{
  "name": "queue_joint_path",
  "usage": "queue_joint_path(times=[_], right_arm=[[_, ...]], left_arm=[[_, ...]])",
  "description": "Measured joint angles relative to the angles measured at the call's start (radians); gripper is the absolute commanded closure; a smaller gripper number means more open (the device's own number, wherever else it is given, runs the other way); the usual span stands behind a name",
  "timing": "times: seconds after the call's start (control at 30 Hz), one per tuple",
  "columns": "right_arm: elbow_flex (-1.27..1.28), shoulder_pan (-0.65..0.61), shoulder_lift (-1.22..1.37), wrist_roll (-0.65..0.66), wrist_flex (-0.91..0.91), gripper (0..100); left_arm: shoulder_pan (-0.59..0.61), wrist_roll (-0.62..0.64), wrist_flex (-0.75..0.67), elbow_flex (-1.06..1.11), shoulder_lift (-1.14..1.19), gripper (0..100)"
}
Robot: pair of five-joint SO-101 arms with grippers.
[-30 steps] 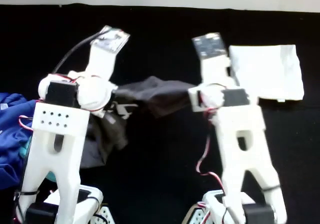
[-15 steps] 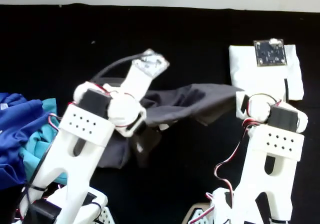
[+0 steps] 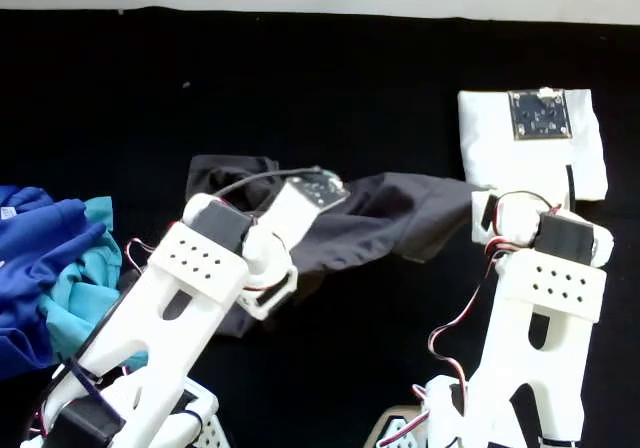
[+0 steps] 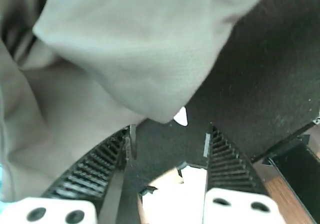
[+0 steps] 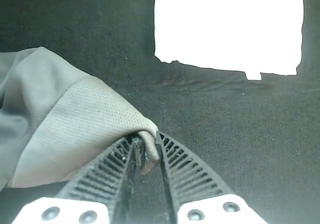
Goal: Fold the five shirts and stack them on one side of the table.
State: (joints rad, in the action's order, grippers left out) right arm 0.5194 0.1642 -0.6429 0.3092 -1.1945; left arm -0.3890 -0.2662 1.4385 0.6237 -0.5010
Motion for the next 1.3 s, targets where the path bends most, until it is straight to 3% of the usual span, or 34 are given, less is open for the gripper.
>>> queue_joint_path(times=[0.17,0.3,0.67,0.8,1.1,1.3], right_arm=[[0.000,0.000,0.000,0.000,0.000,99.2],[0.000,0.000,0.000,0.000,0.000,99.2],[0.094,0.000,0.000,0.000,0.003,99.2],[0.124,0.000,0.000,0.000,0.006,99.2],[0.133,0.000,-0.011,0.000,0.006,99.2],[0.133,0.000,-0.011,0.000,0.006,99.2]], left_arm=[[0.000,0.192,-0.018,0.017,0.000,77],[0.002,0.216,-0.107,0.109,0.000,77],[0.002,0.219,-0.534,0.446,0.000,78],[0.002,0.219,-0.555,0.468,0.000,79],[0.000,0.222,-0.512,0.413,0.000,100],[0.000,0.222,-0.381,0.284,0.000,99]])
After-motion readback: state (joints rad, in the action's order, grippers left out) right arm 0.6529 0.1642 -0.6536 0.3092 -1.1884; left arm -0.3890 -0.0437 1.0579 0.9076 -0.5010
